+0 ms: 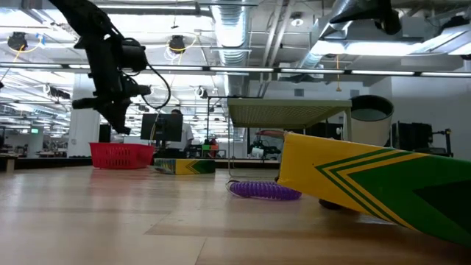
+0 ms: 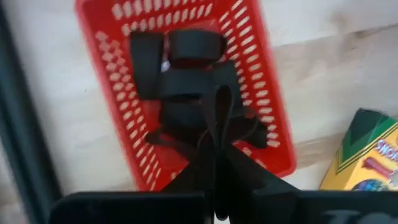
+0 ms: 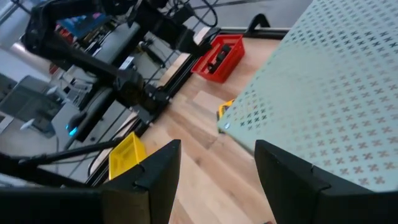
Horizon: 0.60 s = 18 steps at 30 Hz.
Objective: Pick & Place Office Desk Supplies
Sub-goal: Put the black rubber band into the red bin
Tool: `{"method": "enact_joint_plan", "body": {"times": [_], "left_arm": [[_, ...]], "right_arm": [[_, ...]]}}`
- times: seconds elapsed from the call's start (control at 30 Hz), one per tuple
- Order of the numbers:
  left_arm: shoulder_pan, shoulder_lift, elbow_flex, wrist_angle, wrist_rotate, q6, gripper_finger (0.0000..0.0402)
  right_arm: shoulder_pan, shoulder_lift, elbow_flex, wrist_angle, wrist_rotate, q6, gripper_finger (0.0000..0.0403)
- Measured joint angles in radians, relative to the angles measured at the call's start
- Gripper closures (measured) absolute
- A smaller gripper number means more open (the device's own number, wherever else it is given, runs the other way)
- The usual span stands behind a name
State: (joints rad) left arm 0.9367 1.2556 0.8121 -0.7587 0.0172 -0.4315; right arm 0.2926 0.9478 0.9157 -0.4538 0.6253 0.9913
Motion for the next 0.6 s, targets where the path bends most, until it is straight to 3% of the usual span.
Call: {"method": "enact_joint_plan", "body": {"times": [0.13,0.43,0.6], "left_arm": [[0.0,0.0,-0.004,0.026,-0.008,0.032,0.0376],[0.0,-0.007,-0.003,0.047,-0.011,0.057,0.0244],[0.0,-0.058,-0.003,0.066,-0.03,0.063,0.0192]], "right_arm": [[-0.024,0.0,0.0,0.0,-0.023,0.0,0.0201],[-0.034,0.0,0.0,-0.001,-0.046,0.003,0.0201],[-0.034,0.0,0.0,-0.001,-0.05,-0.001,0.0201]]}}
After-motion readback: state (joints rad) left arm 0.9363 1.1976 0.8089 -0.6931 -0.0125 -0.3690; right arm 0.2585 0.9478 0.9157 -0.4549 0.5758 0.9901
